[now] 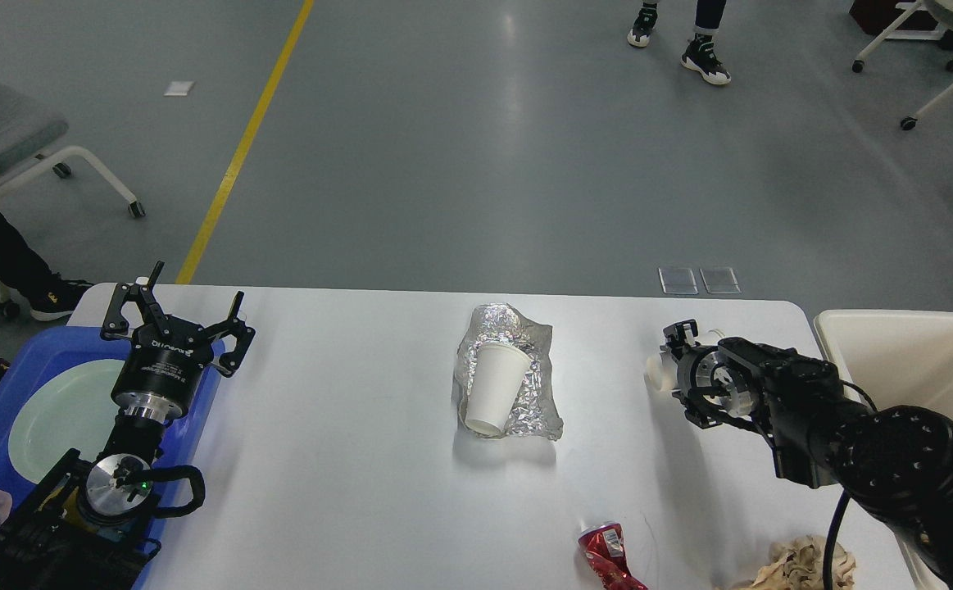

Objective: Tidy desktop
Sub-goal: 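Lower the right gripper and grasp the white paper cup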

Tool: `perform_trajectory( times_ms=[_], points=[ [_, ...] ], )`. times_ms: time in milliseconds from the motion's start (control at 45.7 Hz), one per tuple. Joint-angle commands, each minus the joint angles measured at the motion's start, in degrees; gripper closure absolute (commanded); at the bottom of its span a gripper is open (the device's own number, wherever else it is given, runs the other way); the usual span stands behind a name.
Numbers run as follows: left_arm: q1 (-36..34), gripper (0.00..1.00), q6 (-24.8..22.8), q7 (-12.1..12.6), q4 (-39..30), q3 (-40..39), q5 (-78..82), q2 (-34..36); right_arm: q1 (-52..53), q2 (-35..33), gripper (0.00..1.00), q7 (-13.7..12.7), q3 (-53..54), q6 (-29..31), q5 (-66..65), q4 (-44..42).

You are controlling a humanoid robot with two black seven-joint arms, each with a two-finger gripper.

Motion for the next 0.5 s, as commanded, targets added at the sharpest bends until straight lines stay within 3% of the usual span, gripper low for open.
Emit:
perform_trajectory(
  times_ms=[0, 219, 328, 481],
  points=[
    [0.0, 0.01, 0.0, 0.0, 0.0, 0.0, 0.0, 0.0, 0.0, -0.3, 0.33, -0.1, 0.1, 0.1, 0.0, 0.1],
    [0.0, 0.01, 0.0, -0.1, 0.0, 0.0, 0.0, 0.1, 0.4, -1.2, 0.81, -0.1, 1.0, 1.2, -0.1, 1.5],
    [0.0, 0.01, 0.0, -0.1, 0.0, 0.0, 0.0, 0.0, 1.8, -2.4, 1.0, -0.6, 1.1, 1.2, -0.3, 4.3],
    [0.0, 0.01, 0.0, -0.1, 0.0, 0.0, 0.0, 0.1, 4.7, -6.2, 1.0, -1.2, 1.2, 1.4, -3.2, 10.7]
  ],
)
